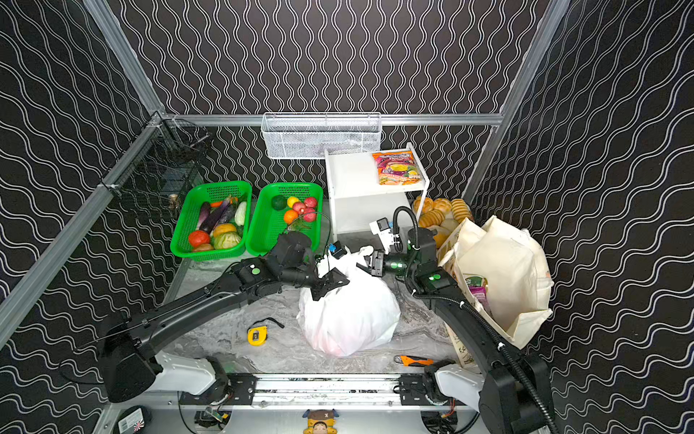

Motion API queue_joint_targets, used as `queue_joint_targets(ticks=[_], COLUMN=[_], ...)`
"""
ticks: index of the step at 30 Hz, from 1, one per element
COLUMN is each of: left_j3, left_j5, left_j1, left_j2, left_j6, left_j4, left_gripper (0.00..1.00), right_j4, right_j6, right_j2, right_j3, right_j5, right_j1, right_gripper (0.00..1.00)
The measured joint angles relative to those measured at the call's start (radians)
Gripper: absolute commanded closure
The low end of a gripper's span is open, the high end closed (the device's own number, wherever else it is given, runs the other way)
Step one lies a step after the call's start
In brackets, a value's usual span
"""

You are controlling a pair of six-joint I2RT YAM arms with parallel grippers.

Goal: Place the mixed food into the grocery bags and tie them

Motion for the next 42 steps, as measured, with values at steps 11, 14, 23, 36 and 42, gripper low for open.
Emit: queue_joint_targets(ticks=[11, 14, 23, 36, 42], left_j3=[-0.034, -0.036, -0.035, 0.070, 0.122], left_j5=[-0.065, -0.066, -0.062, -0.049, -0.122], left_j1=[-0.001, -0.002, -0.002, -0.002, -0.002], left_j2=[-0.013, -0.013, -0.013, -0.113, -0.122], left_j6=[0.025, 0.025, 0.045, 0.050, 0.105], left_j4=[0.006, 0.006, 0.006, -0.046, -0.094], left_gripper=[0.88, 0.88, 0.77, 0.30, 0.13], right_j4=[-0.114, -0.132, -0.148, -0.162, -0.162], right_j6=[-0.139, -0.173, -0.201, -0.241, -0.259], right_j2=[-0.003, 0.000, 0.018, 0.012, 0.001], right_j3=[0.006, 0.011, 0.023, 0.040, 0.040], right_j5=[-0.048, -0.071, -0.082, 0.003, 0.006], right_j1=[0.000, 0.000, 0.000, 0.001, 0.001], right_gripper=[0.47, 0.43, 0.74, 0.95, 0.95])
